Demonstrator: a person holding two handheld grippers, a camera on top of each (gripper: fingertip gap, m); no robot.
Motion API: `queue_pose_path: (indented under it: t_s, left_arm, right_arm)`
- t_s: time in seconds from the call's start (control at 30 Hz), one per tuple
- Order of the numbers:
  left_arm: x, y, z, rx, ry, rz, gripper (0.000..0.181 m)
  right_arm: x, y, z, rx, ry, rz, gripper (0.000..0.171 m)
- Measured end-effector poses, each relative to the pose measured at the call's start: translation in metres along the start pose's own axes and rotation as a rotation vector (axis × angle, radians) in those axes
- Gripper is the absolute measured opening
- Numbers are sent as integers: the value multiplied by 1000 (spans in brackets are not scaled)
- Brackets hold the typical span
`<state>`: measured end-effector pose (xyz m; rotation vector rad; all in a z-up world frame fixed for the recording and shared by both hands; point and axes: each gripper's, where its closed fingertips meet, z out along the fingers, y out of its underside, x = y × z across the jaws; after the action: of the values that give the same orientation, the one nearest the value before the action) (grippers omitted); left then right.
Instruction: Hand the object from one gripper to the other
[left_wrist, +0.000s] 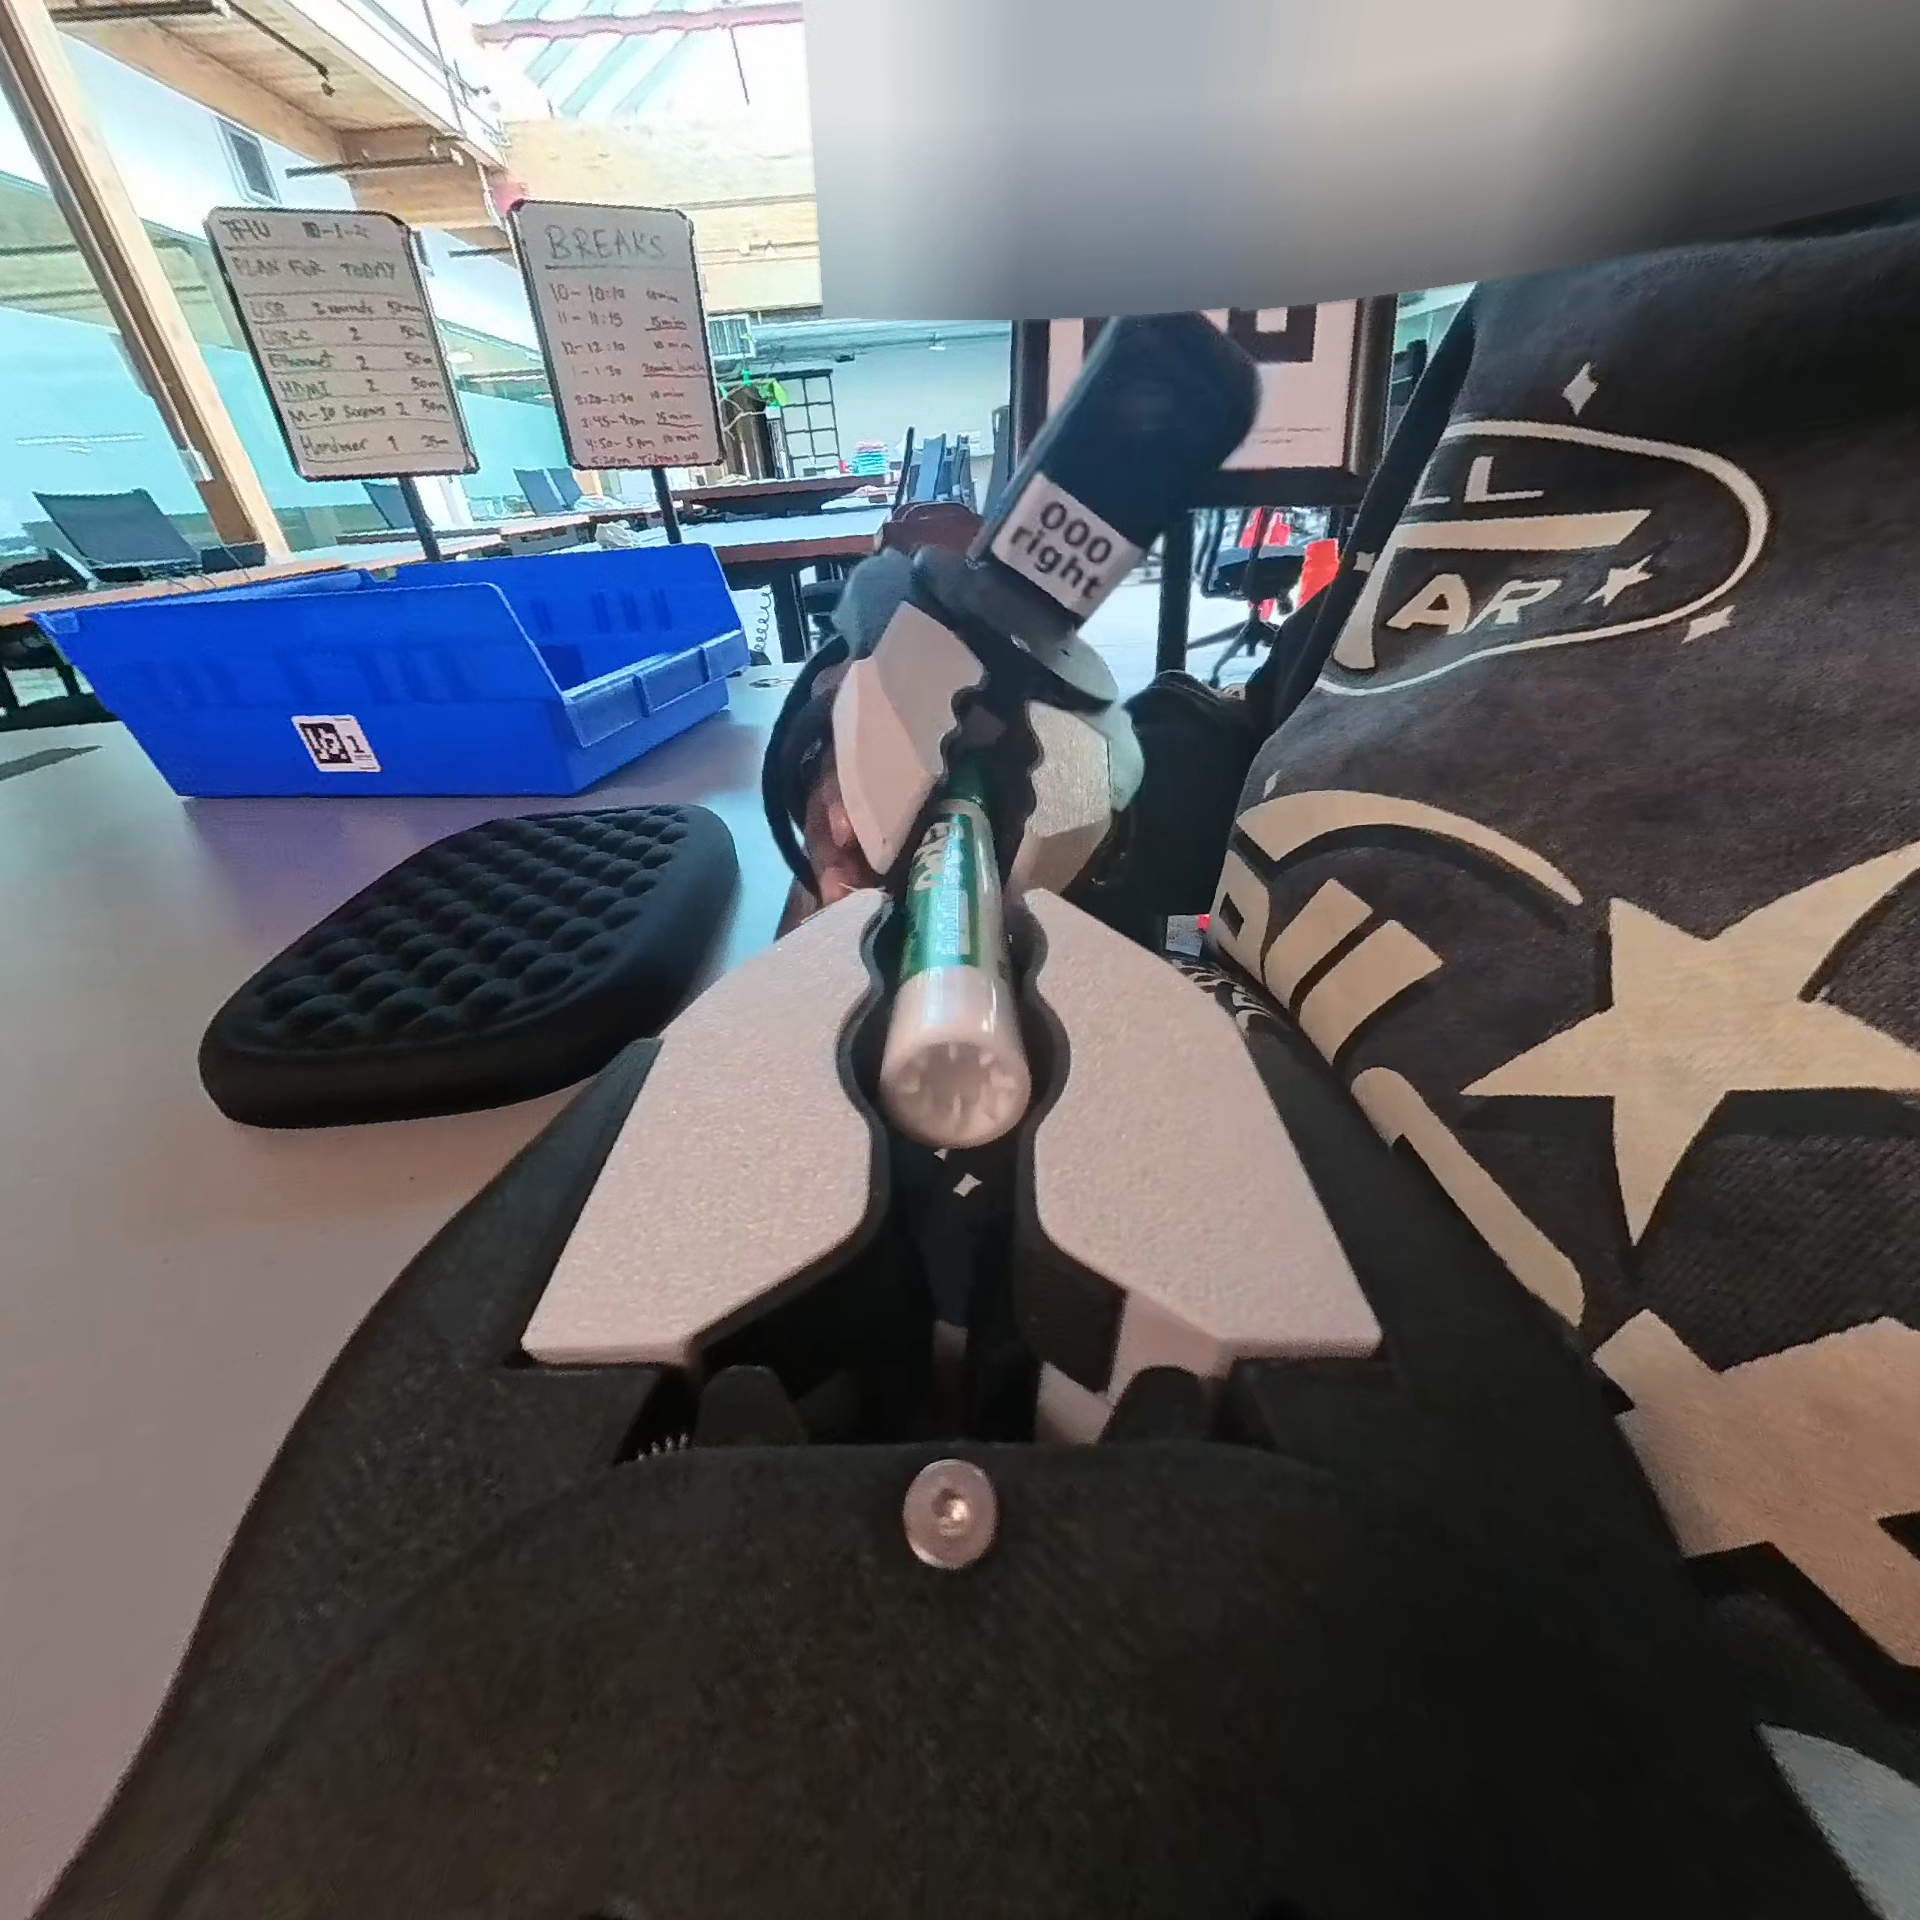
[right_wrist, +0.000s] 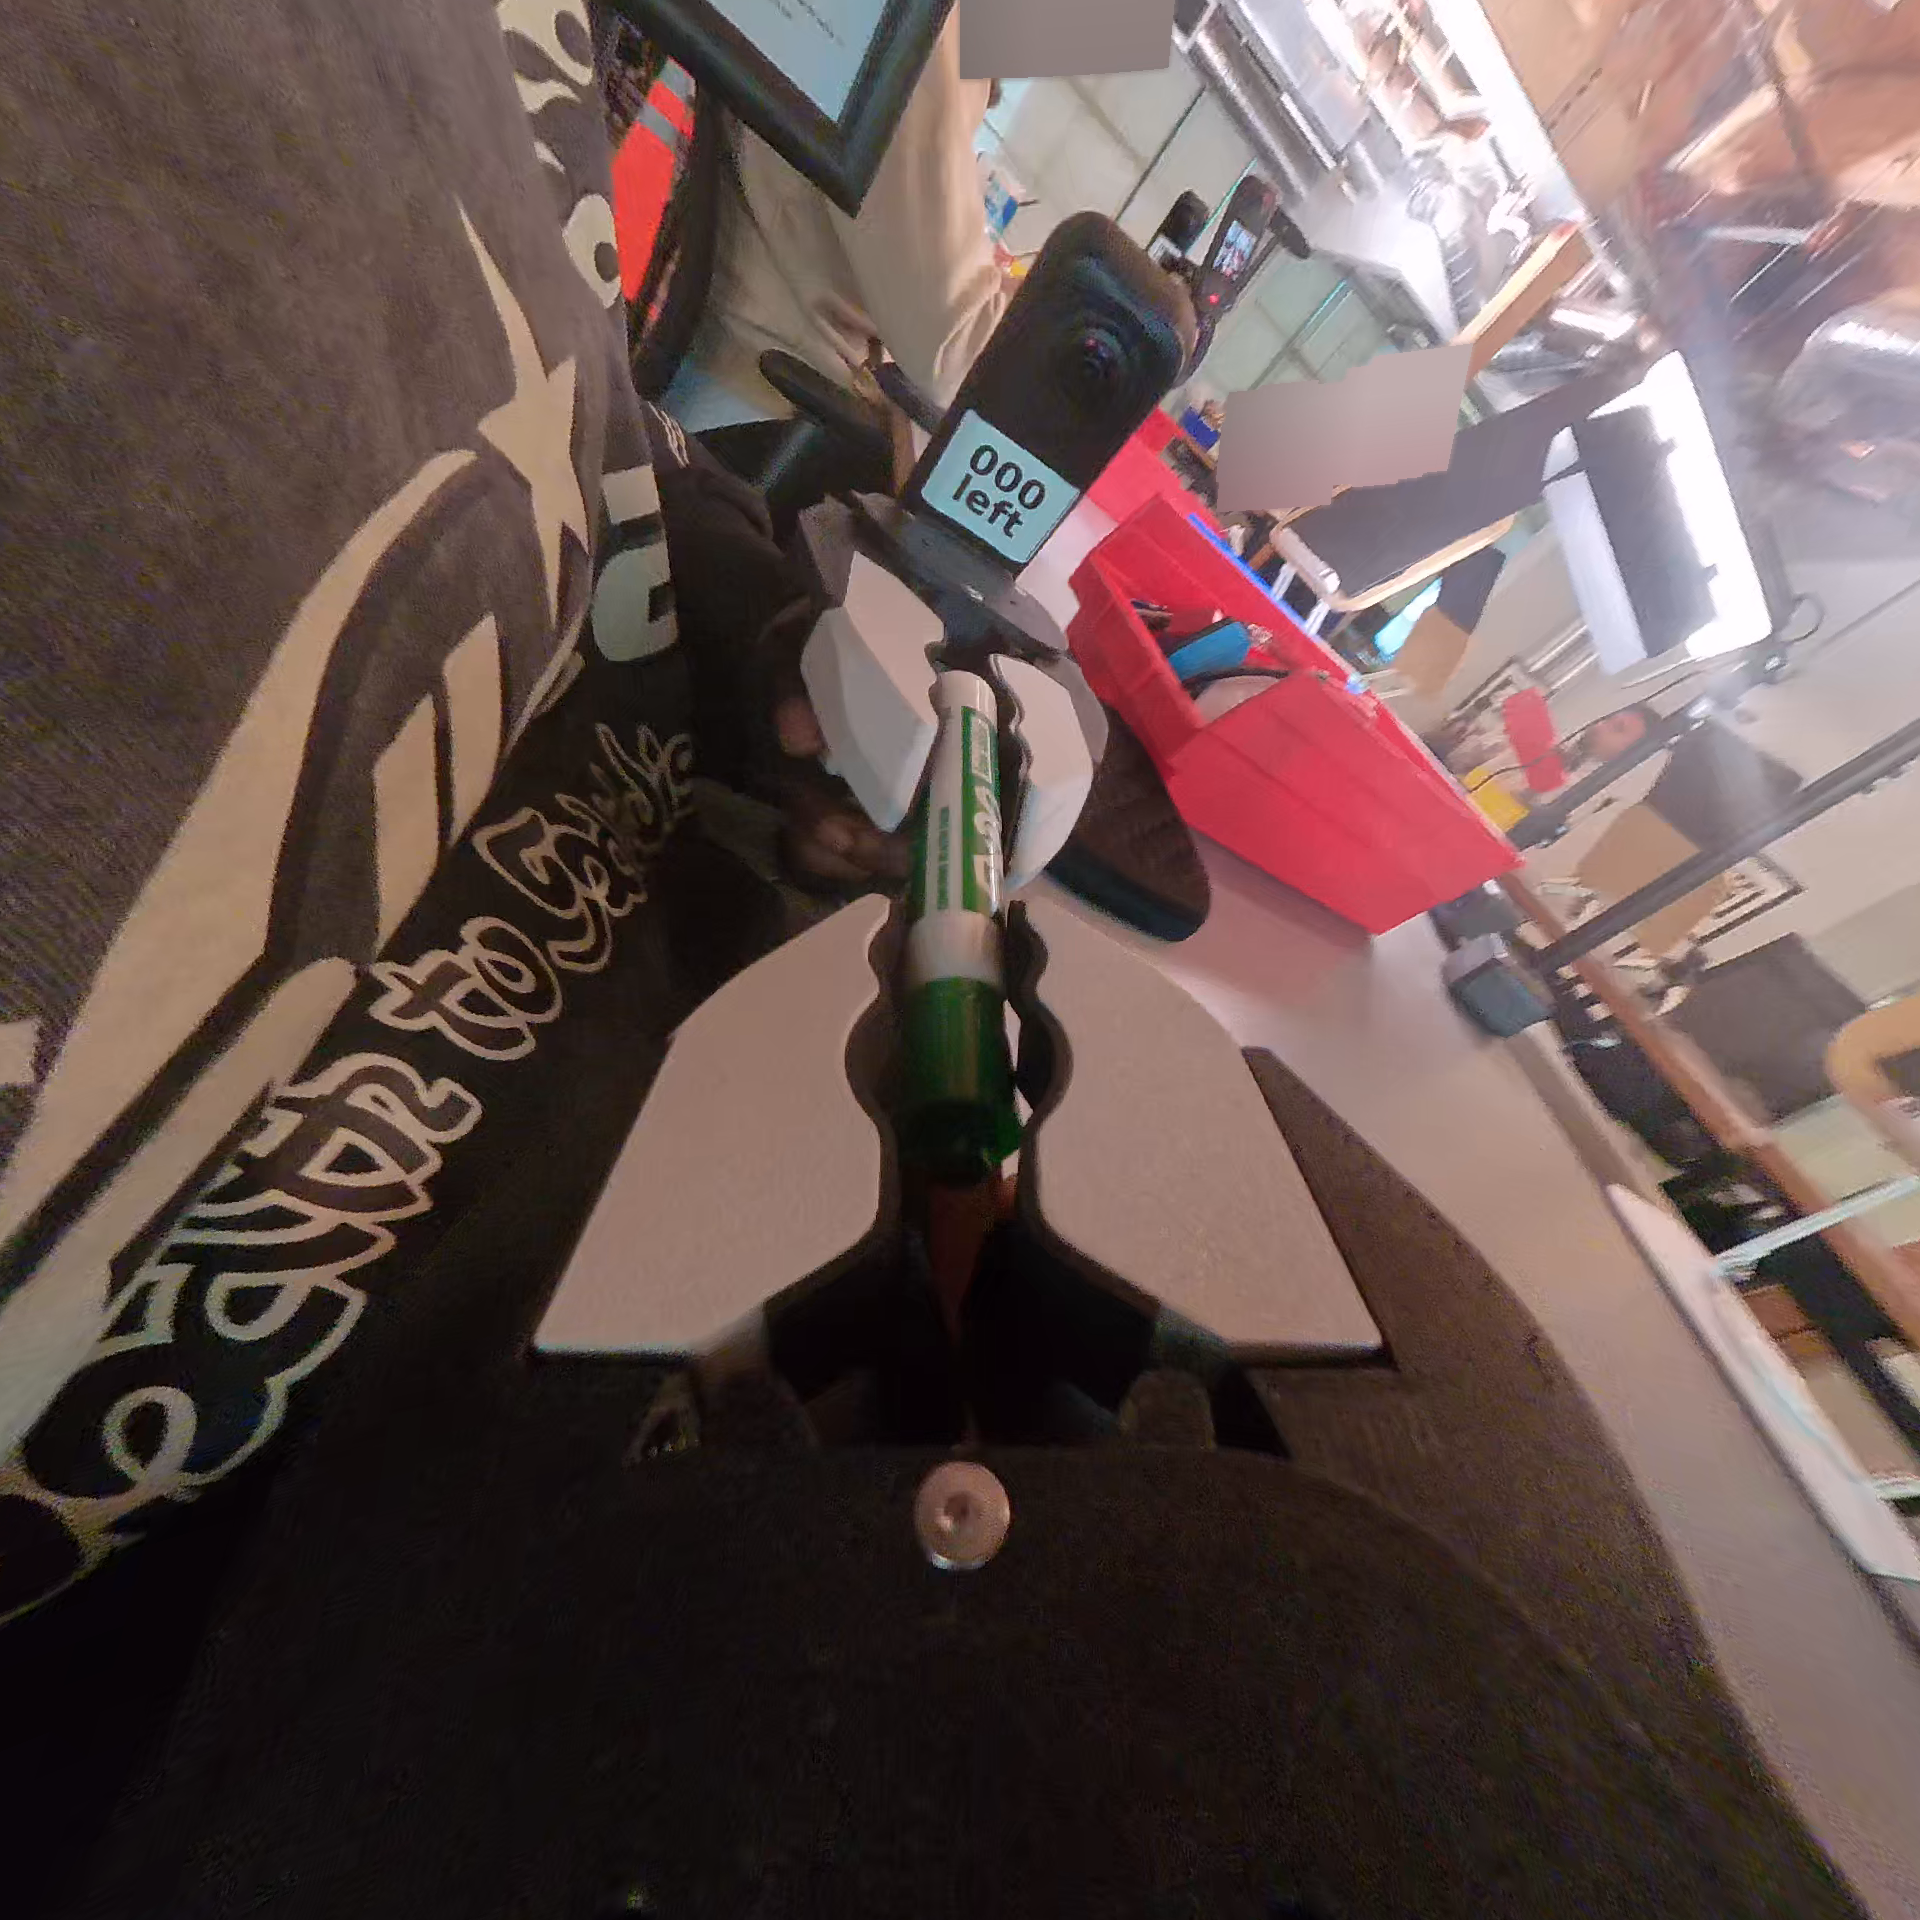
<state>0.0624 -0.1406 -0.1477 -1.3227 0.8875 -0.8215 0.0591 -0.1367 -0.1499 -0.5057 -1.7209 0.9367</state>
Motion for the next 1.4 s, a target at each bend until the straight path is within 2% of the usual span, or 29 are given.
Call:
queue_pose_path:
  t_s: [0.13, 0.3, 0.4, 0.53, 0.6, 0.67, 0.8, 1.0, 1.17, 1.23, 1.3, 1.4]
  left_arm:
    - [-3, -1, 1, 17, -64, 133, 28]
    - [-3, 6, 3, -39, -81, 230, 27]
    - [-4, 5, 2, -34, -89, 230, 20]
    - [-4, 6, 2, -44, -77, 193, 20]
    - [-5, 5, 1, -36, -69, 133, 20]
    - [-6, 1, 0, -7, -51, 52, 20]
    - [-4, -5, -2, 38, -17, -12, 20]
    - [-5, -6, -2, 43, -21, -19, 20]
    - [-10, -13, -6, 91, -44, -52, 20]
    - [-11, -16, -8, 117, -36, -81, 19]
    - [-10, -18, -8, 135, -21, -108, 20]
    - [-8, -13, -7, 101, -18, -71, 20]
  right_arm:
    - [-2, 3, -1, -20, -107, 254, 20]
    - [-4, 3, -2, -3, -221, 535, 19]
    - [-2, 4, -3, -4, -222, 569, 19]
    - [-4, 8, -2, -23, -228, 575, 19]
    - [-2, 7, -1, -4, -206, 533, 19]
    - [5, 5, 0, 37, -122, 418, 31]
    - [8, -5, -4, 76, -11, 122, 28]
    - [-1, -3, -2, 54, -28, 31, 35]
    - [-1, 11, 4, -47, 3, -44, 41]
    - [3, 13, 6, -69, 59, -112, 35]
    - [7, 12, 7, -80, 112, -172, 22]
    - [9, 11, 4, -90, 98, -135, 19]
